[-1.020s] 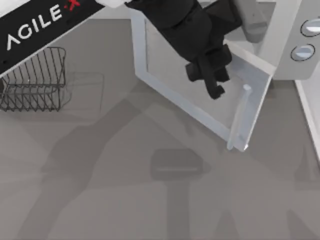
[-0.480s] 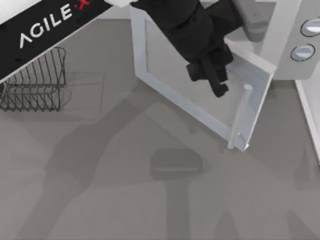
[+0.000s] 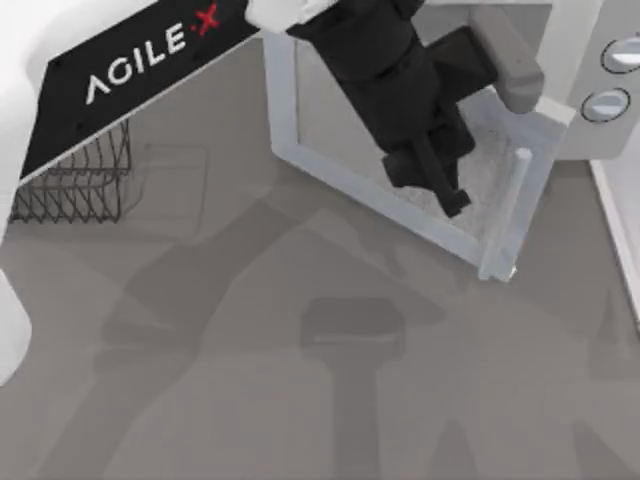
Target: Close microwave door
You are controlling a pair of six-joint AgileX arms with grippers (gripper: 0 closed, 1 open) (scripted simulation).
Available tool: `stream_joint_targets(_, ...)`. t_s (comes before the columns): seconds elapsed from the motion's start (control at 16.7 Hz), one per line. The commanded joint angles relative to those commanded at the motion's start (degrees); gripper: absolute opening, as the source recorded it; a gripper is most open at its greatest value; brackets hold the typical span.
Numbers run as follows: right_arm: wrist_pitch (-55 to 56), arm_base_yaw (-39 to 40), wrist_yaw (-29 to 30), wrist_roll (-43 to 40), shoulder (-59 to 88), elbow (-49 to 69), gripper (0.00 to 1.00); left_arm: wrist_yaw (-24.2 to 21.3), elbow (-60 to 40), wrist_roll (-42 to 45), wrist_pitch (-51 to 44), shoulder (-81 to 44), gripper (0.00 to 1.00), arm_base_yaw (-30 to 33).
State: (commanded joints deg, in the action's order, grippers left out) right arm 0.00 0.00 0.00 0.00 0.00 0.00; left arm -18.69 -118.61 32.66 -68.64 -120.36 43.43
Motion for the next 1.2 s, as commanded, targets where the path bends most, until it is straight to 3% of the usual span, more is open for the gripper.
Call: stream_joint_targets(1.2,0.0,0.0,0.0,0.0,0.0,0.0,1.00,0.6,-9.2,-1.5,-1.9,-4.9,0.00,2.5)
